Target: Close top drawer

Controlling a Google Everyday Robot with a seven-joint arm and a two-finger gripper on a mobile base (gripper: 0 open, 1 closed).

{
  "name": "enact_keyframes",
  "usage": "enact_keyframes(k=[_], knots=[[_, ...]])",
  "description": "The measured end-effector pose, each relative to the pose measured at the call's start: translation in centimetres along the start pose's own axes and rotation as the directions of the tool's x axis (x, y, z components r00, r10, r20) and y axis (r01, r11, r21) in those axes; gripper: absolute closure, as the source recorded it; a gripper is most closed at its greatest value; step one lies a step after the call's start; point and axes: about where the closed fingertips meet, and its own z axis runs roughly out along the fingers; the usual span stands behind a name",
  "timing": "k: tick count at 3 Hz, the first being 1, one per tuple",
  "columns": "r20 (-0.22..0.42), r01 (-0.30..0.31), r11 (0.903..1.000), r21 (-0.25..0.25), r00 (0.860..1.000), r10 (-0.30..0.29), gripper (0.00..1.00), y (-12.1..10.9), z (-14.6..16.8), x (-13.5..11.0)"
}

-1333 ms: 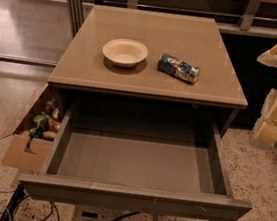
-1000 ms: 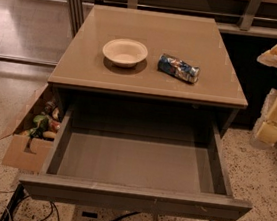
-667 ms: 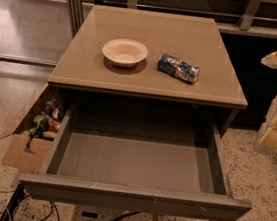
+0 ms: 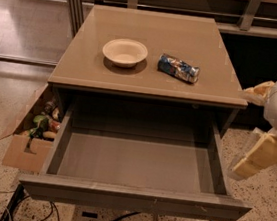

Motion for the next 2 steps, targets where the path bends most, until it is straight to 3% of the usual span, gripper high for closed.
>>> enact_keyframes(k=[2], knots=[[0.103,-0.035,0.9972,-0.065,0.994,0.042,0.60,5.0,7.7,1.2]])
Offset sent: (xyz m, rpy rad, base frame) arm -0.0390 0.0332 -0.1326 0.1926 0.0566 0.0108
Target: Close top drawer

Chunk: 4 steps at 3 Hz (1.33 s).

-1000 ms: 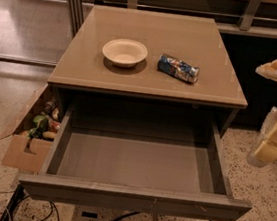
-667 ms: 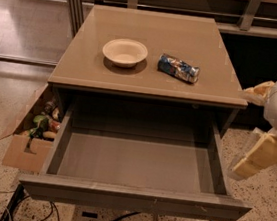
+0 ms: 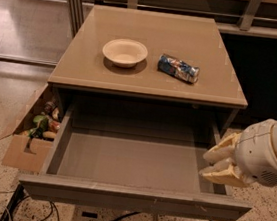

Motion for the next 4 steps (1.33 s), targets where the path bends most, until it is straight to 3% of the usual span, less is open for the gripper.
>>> enact_keyframes(k=[1,2,3,4], knots=[[0.046,-0.037,0.9991,-0.019,0.998,0.038,0.83,1.2,2.6,1.7],[0.049,-0.040,0.9990,-0.019,0.998,0.040,1.00,1.3,2.8,1.7],[0.049,-0.040,0.9990,-0.019,0.998,0.040,1.00,1.3,2.8,1.7],[0.041,-0.094,0.9928,-0.074,0.994,0.097,1.00,2.5,5.7,3.1]])
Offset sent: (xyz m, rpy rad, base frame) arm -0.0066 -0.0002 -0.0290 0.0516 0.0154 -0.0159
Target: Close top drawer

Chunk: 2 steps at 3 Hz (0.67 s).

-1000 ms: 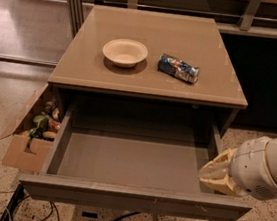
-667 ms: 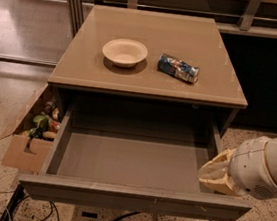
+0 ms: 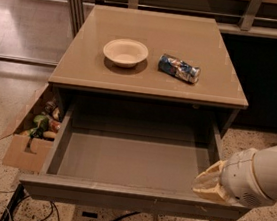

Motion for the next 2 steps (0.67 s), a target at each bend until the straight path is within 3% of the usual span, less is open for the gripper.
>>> enact_keyframes(k=[2], knots=[[-0.019,-0.139,0.9842,-0.110,0.990,0.138,1.00,2.2,6.5,3.7]])
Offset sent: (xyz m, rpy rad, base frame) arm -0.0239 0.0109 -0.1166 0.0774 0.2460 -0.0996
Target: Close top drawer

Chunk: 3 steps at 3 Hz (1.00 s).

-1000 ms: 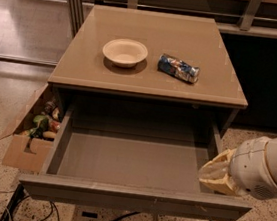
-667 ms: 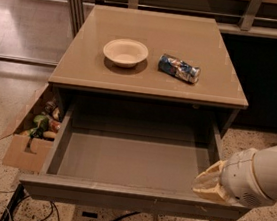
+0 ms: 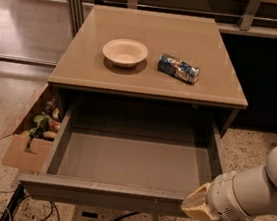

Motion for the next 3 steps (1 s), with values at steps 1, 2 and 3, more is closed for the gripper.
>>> enact_keyframes(k=[1,2,3], knots=[[-0.002,-0.030,0.9990,-0.033,1.000,0.030,1.00,0.5,2.1,0.6],[-0.001,-0.032,0.9976,-0.061,0.999,0.032,1.00,1.0,4.5,0.6],[0.000,-0.032,0.9975,-0.063,0.999,0.032,0.85,1.0,4.7,0.6]])
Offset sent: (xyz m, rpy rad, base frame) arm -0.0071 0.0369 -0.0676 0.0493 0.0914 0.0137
